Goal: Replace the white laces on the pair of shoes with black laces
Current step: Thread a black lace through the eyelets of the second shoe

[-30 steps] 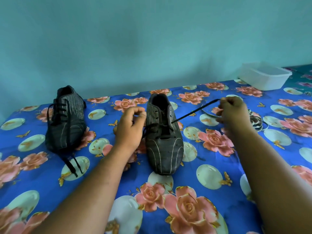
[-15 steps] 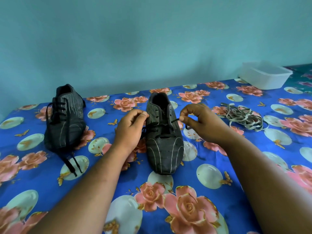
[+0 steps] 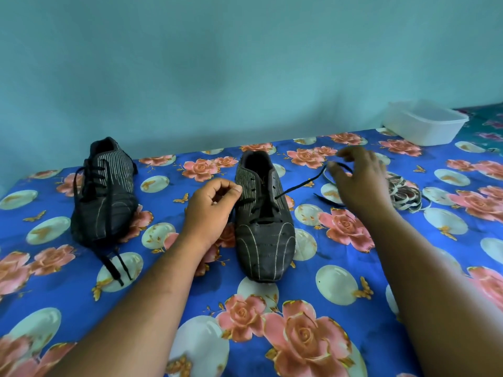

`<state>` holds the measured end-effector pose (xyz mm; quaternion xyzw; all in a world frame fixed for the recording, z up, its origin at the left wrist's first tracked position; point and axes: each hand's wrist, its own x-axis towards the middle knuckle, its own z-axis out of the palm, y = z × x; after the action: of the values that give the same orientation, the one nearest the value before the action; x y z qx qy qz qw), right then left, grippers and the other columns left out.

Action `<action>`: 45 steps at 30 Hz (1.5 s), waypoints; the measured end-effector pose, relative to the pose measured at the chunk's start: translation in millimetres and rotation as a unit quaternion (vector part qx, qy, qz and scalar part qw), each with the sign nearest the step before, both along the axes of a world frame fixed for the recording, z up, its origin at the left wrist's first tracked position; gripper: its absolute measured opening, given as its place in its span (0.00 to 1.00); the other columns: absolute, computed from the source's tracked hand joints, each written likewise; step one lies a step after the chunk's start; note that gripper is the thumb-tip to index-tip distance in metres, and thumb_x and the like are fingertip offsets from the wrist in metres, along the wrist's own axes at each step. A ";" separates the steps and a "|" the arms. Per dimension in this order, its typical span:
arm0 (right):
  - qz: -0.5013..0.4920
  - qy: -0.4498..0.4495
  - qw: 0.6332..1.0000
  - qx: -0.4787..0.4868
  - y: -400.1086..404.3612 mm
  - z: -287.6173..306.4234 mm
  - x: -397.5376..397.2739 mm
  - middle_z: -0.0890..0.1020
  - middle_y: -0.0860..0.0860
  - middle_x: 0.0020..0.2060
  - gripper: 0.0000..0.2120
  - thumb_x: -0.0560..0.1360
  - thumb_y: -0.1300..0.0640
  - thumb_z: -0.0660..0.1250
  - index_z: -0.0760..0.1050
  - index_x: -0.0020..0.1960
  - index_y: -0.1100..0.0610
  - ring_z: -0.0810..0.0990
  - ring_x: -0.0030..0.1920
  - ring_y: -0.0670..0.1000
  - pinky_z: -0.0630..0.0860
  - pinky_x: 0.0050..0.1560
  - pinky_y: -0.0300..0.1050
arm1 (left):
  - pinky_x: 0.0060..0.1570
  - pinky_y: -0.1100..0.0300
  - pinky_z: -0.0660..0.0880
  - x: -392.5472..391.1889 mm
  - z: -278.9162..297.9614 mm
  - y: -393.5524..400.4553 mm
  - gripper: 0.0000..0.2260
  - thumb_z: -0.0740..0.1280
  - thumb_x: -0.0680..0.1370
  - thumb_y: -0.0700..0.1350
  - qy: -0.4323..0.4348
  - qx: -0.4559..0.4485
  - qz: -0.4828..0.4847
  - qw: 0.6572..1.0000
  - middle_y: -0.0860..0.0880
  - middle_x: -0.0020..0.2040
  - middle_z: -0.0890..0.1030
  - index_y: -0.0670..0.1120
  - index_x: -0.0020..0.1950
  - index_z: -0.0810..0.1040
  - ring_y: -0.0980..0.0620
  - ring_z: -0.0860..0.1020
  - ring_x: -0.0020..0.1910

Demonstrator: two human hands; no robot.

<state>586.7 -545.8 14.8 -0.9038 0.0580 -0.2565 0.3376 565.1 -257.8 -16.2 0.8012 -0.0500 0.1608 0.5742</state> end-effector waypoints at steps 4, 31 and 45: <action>0.251 0.020 0.959 -0.127 26.1 -5.7 -12.9 0.78 0.42 0.61 0.22 0.74 0.30 0.61 0.77 0.61 0.40 0.70 0.66 0.53 0.67 0.65 0.58 | 0.51 0.49 0.77 -4.7 0.0 -2.6 0.12 0.69 0.73 0.62 -0.004 0.014 -0.036 0.999 0.55 0.41 0.82 0.54 0.45 0.81 0.51 0.80 0.44; 0.223 0.006 0.975 -0.023 16.9 -0.7 -11.1 0.84 0.42 0.40 0.05 0.75 0.49 0.76 0.82 0.43 0.48 0.81 0.44 0.42 0.75 0.46 0.43 | 0.42 0.72 0.70 -0.4 -0.3 14.6 0.06 0.68 0.81 0.50 0.017 0.051 -0.050 0.997 0.65 0.37 0.82 0.50 0.50 0.81 0.68 0.76 0.37; -0.023 0.102 0.994 -0.022 -30.1 5.6 -0.6 0.83 0.48 0.40 0.05 0.77 0.51 0.70 0.83 0.49 0.50 0.82 0.45 0.54 0.77 0.45 0.49 | 0.54 0.49 0.76 -10.2 6.6 -15.0 0.19 0.66 0.72 0.66 -0.085 0.100 0.091 0.987 0.62 0.49 0.77 0.53 0.52 0.79 0.57 0.75 0.47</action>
<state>586.1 -575.9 20.4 -0.9309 0.1074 -0.1714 0.3041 554.9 -272.8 -9.6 0.8391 -0.0415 0.2736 0.4683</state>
